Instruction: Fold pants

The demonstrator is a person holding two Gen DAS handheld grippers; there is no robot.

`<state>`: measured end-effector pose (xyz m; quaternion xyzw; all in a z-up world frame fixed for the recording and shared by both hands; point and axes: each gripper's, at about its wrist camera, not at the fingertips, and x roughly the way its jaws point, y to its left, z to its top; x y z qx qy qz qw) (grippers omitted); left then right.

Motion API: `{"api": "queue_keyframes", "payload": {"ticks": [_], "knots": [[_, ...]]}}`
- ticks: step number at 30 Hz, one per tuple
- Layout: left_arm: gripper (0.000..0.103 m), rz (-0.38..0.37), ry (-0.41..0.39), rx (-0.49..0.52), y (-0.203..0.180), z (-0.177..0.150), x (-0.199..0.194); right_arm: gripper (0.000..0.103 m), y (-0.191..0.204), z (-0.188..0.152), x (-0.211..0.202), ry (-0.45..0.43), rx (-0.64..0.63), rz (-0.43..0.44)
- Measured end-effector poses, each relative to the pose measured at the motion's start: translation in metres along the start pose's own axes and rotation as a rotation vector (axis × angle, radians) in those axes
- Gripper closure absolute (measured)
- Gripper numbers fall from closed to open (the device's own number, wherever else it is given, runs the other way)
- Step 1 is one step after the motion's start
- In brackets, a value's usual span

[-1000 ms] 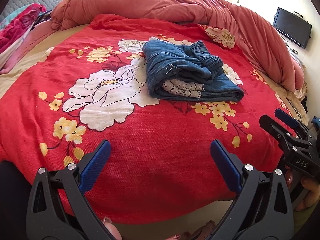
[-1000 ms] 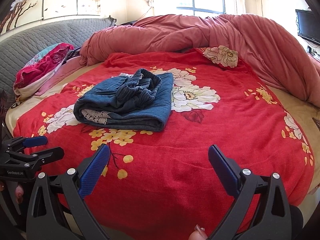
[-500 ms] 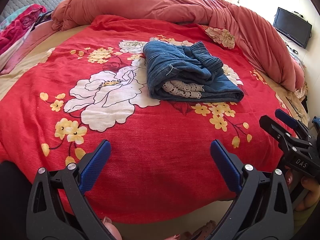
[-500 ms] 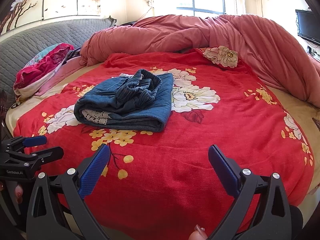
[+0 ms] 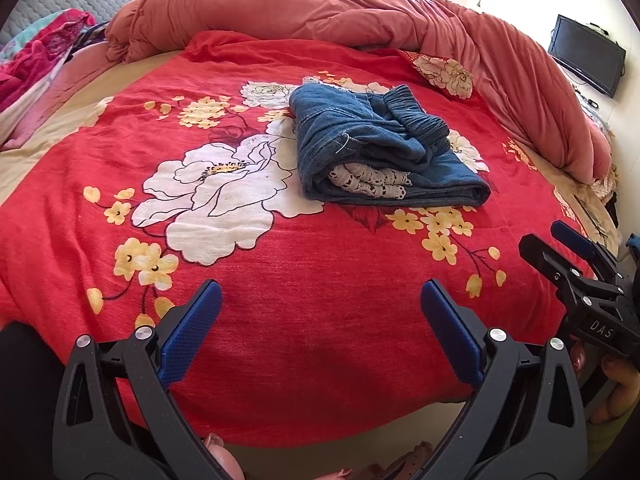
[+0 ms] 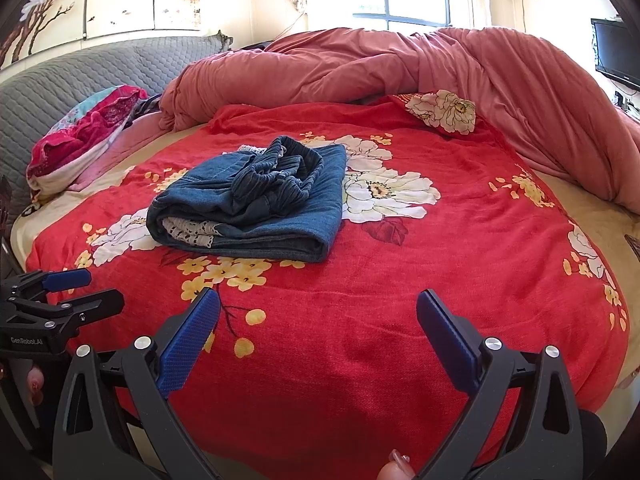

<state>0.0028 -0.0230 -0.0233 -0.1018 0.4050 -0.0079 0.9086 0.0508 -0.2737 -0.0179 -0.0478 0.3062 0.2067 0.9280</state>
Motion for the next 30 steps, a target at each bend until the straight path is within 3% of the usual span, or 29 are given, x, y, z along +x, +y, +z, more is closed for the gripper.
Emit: {"api": "queue_keyframes", "payload": {"ticks": [30], "knots": [[0.010,0.041,0.021,0.027,-0.0049,0.0004,0.0023,0.005,-0.0031,-0.0019,0.0024,0.001,0.004,0.002]]}}
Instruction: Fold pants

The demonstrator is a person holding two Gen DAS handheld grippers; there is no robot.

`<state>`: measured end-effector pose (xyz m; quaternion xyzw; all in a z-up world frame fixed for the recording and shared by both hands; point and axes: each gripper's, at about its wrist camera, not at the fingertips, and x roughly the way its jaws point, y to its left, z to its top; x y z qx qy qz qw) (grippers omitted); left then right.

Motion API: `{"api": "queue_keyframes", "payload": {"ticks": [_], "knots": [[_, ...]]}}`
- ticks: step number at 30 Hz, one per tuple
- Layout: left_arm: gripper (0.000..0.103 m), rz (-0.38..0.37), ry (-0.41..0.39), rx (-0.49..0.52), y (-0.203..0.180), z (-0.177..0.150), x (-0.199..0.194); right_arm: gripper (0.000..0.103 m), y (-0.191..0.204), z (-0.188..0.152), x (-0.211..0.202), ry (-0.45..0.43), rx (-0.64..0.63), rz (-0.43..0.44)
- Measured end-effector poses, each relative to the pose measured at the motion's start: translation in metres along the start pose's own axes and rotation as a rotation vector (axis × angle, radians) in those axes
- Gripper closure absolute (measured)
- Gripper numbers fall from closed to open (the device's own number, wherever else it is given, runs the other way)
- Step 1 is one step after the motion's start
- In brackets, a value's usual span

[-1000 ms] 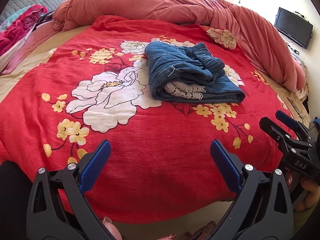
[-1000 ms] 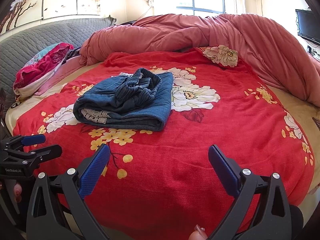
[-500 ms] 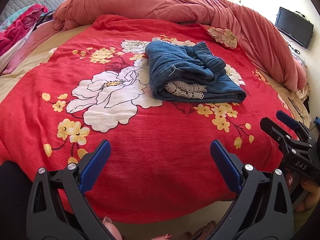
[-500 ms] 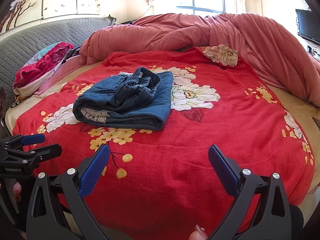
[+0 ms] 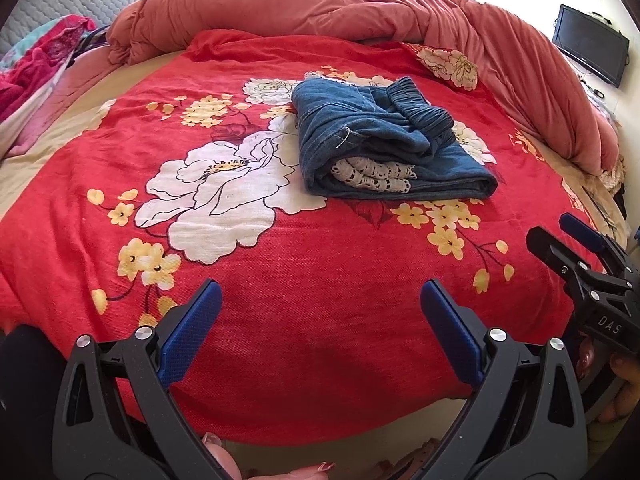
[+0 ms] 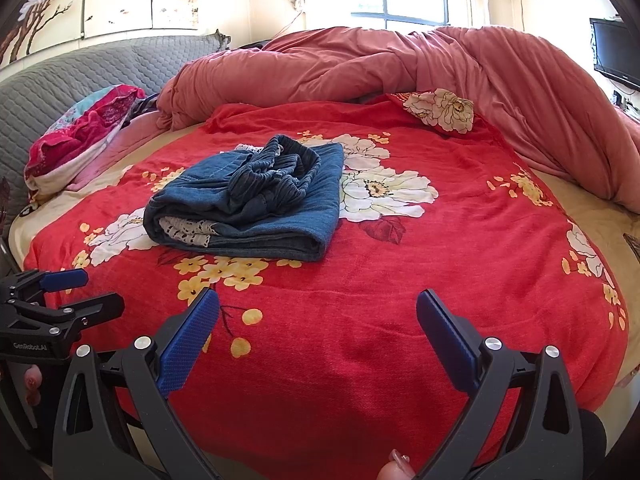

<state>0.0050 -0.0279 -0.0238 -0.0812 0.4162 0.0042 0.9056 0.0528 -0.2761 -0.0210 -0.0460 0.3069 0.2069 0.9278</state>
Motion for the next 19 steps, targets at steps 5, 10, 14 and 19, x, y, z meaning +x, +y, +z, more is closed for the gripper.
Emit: {"api": "queue_keyframes", "payload": {"ticks": [5,10,14,19], "knots": [[0.010,0.011,-0.019,0.007,-0.004,0.003,-0.004,0.005,-0.001,-0.001,0.001,0.005,0.000,-0.003],[0.010,0.012,-0.042,-0.008,0.002,0.006,-0.009,0.005,-0.007,0.001,0.002,0.010,0.011,-0.014],[0.009,0.083,0.030,-0.075,0.035,0.025,0.006,0.005,-0.028,0.012,0.004,0.015,0.055,-0.039],[0.010,0.296,0.080,-0.202,0.134,0.090,0.036,0.005,-0.142,0.053,0.019,0.032,0.215,-0.236]]}}
